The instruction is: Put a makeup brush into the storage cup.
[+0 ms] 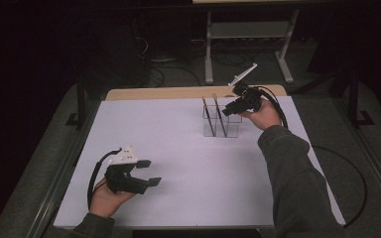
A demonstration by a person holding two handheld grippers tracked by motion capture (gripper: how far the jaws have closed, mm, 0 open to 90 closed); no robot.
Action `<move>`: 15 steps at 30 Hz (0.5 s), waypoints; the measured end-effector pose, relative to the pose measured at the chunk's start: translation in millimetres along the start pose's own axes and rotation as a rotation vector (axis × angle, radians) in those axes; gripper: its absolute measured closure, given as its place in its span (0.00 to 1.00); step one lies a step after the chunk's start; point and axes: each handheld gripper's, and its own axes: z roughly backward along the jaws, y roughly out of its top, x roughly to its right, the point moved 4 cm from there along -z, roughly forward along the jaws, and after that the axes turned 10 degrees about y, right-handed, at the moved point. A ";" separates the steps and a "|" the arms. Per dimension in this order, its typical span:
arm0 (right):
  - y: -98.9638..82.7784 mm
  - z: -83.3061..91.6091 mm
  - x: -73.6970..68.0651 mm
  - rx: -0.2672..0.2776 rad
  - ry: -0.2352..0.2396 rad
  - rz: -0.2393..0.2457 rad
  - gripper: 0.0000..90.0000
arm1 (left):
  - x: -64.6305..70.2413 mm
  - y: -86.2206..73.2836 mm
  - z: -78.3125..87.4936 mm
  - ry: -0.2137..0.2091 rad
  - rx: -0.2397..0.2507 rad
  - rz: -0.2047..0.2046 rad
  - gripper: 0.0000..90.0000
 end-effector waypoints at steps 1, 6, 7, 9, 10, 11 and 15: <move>-1.3 0.4 0.8 0.003 -0.003 0.007 0.72 | -0.2 -0.1 0.0 0.000 -0.001 -0.001 0.31; -5.4 3.5 -0.2 0.022 0.007 -0.003 0.69 | -0.2 -0.5 -0.3 0.001 -0.009 -0.004 0.31; -5.8 4.1 -0.9 0.028 0.007 -0.004 0.68 | -0.1 -0.5 -0.4 0.002 -0.009 -0.004 0.31; -6.9 5.1 -2.6 0.040 0.007 -0.010 0.67 | -0.3 -0.8 -0.5 0.004 -0.010 0.000 0.31; -7.5 5.4 -3.9 0.046 0.015 -0.016 0.67 | -0.7 -0.9 -0.5 0.006 -0.009 0.001 0.31; -8.3 5.4 -4.6 0.049 0.014 -0.018 0.66 | -2.0 -1.2 0.2 0.009 -0.015 -0.012 0.31; -11.2 6.2 -6.2 0.062 0.015 -0.018 0.63 | -2.2 -1.2 0.8 0.010 -0.007 -0.002 0.30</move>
